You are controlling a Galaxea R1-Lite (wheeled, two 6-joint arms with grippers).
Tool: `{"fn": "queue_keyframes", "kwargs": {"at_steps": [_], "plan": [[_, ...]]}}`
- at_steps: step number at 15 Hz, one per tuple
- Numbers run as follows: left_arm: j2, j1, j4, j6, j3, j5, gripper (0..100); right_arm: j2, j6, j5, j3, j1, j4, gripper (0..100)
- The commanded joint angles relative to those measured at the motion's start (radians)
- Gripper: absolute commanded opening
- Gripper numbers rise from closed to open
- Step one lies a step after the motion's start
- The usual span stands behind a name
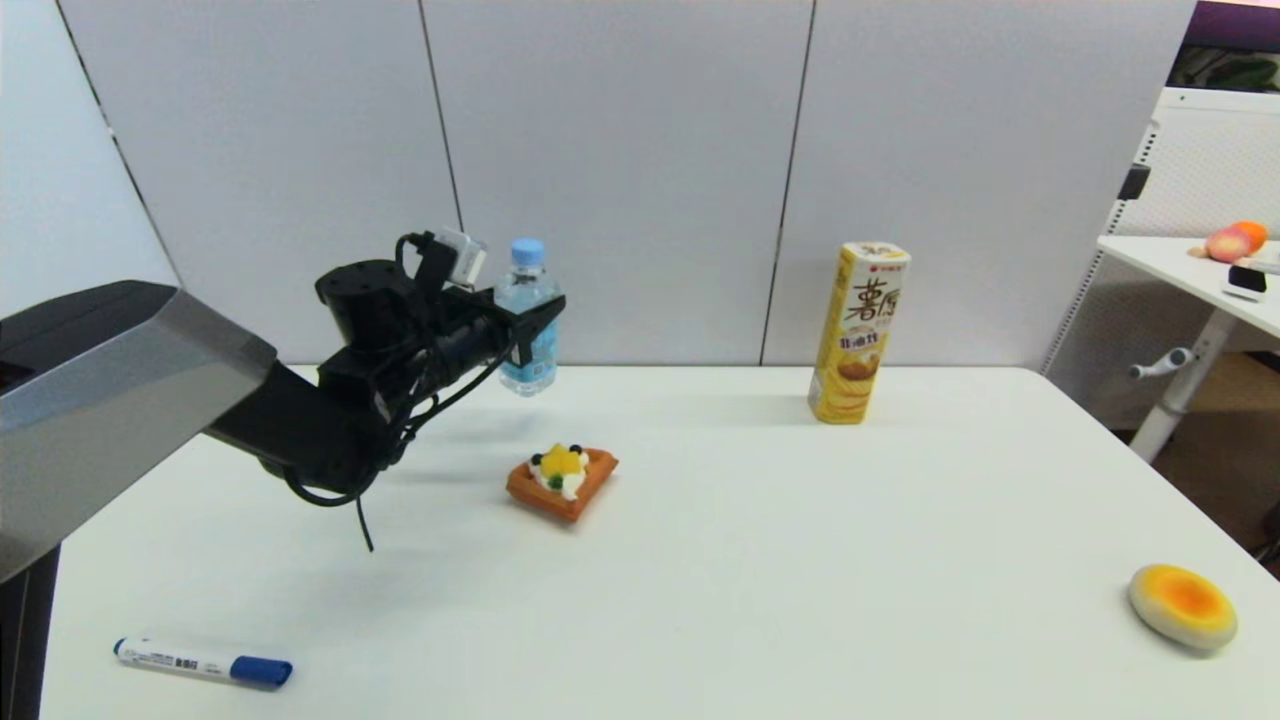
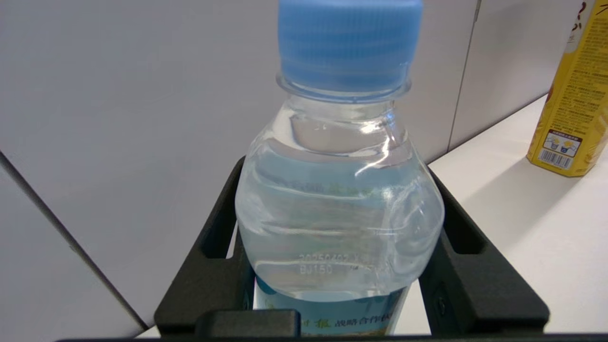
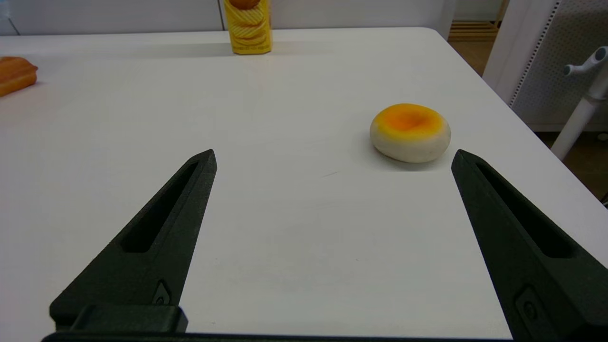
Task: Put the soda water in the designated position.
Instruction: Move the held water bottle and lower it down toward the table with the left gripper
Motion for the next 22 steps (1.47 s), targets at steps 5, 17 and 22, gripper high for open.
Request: {"fn": "queue_keyframes", "kwargs": {"at_steps": [5, 17, 22], "plan": [[0.119, -0.014, -0.117, -0.049, 0.0, -0.002, 0, 0.0, 0.0, -0.001, 0.0, 0.0, 0.0, 100], [0.153, -0.051, -0.161, -0.072, 0.003, -0.002, 0, 0.0, 0.0, -0.001, 0.0, 0.0, 0.0, 100], [0.165, -0.055, -0.174, -0.072, 0.003, -0.002, 0, 0.0, 0.0, -0.001, 0.0, 0.0, 0.0, 100]]}}
